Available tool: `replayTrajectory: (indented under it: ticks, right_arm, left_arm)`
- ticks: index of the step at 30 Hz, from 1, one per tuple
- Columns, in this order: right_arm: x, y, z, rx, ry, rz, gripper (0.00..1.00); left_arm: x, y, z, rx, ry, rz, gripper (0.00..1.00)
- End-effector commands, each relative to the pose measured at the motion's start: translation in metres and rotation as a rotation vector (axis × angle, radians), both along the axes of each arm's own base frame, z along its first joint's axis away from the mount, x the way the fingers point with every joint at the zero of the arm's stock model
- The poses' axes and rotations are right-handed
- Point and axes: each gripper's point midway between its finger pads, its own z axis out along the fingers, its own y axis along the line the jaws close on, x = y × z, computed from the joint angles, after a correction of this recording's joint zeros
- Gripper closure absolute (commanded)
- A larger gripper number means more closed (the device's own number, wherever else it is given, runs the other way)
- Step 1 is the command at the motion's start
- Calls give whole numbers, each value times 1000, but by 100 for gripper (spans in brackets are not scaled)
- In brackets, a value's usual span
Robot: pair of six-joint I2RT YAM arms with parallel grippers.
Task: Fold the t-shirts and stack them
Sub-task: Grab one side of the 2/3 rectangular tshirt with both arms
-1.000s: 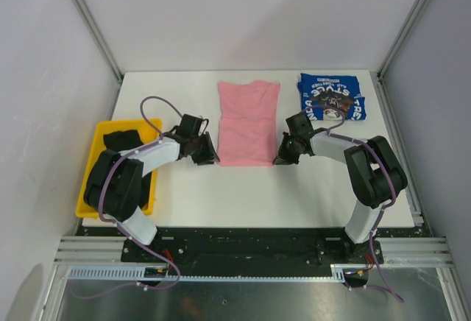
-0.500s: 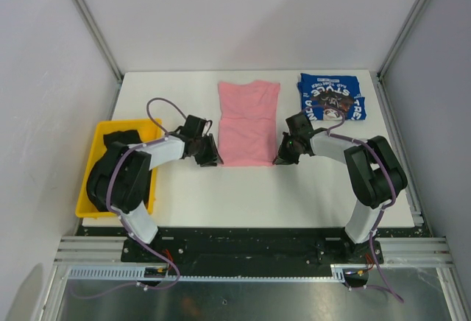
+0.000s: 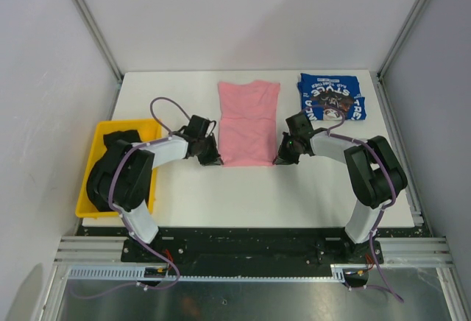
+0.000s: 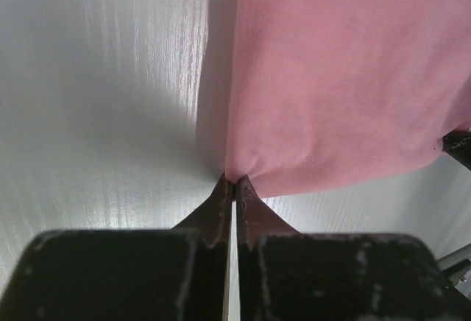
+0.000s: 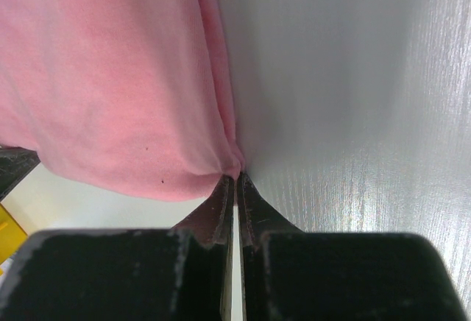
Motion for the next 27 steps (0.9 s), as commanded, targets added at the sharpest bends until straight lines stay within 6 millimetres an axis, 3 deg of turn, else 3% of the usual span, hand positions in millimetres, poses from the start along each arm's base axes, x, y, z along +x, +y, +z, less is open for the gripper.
replayTrajectory:
  ticks: [1, 7, 14, 21, 27]
  right_arm:
    - [-11, -17, -11, -80, 32, 14, 100]
    - [-36, -17, -5, -61, 47, 43, 100]
    - [-96, -14, -1, -56, 61, 47, 100]
    - [-146, -8, 32, -38, 4, 37, 100]
    - [-172, -9, 67, 3, -62, 22, 100]
  left_arm:
    - [-1, 3, 12, 35, -18, 2, 100]
    - [-29, 12, 19, 20, -4, 11, 100]
    - [-89, 21, 11, 4, 33, 15, 100]
    - [-139, 16, 28, -93, 8, 16, 100]
    - [-165, 11, 48, -156, -16, 24, 100]
